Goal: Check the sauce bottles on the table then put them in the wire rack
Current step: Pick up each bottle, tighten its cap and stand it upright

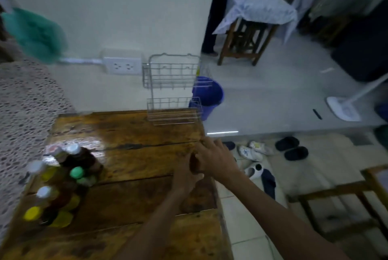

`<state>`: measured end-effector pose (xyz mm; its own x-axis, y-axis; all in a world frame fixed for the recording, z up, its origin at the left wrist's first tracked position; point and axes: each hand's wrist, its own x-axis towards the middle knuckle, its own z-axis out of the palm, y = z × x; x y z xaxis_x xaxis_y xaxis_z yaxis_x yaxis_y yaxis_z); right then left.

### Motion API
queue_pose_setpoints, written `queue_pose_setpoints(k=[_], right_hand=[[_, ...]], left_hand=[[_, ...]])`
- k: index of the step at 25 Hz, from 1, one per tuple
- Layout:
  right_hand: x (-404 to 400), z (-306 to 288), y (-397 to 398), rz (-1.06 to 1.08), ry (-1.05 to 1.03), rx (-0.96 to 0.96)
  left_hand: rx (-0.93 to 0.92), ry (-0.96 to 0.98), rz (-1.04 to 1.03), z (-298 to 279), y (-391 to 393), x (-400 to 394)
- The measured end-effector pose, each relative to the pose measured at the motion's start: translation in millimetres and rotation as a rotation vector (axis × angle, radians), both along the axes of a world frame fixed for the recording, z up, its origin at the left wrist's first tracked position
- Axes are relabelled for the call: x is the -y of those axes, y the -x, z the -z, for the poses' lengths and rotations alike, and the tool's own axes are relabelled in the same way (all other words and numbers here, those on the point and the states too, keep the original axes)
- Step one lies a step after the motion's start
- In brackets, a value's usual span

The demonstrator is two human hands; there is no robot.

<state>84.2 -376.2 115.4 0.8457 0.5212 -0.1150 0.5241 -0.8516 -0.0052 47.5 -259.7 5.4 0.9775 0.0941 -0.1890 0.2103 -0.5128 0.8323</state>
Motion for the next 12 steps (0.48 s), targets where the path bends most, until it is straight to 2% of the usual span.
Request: queue_pose_setpoints(k=[3, 5, 8, 11, 12], right_hand=[[12.8, 5.4, 8.2, 0.041, -0.067, -0.008], [16.2, 6.9, 7.3, -0.005, -0.11, 0.042], [24.0, 9.8, 1.6, -0.019, -0.172, -0.025], [40.6, 6.0, -1.1, -0.169, -0.144, -0.056], [45.8, -2.9, -1.0, -0.201, -0.2, -0.069]], left_hand=[[0.023, -0.018, -0.005, 12.8, -6.3, 5.6], [0.054, -0.052, 0.006, 17.6, -9.6, 9.8], [0.078, -0.066, 0.047, 21.7, -16.1, 14.3], [0.061, -0.023, 0.107, 26.5, -13.7, 11.1], [0.055, 0.013, 0.106, 20.1, -6.5, 8.1]])
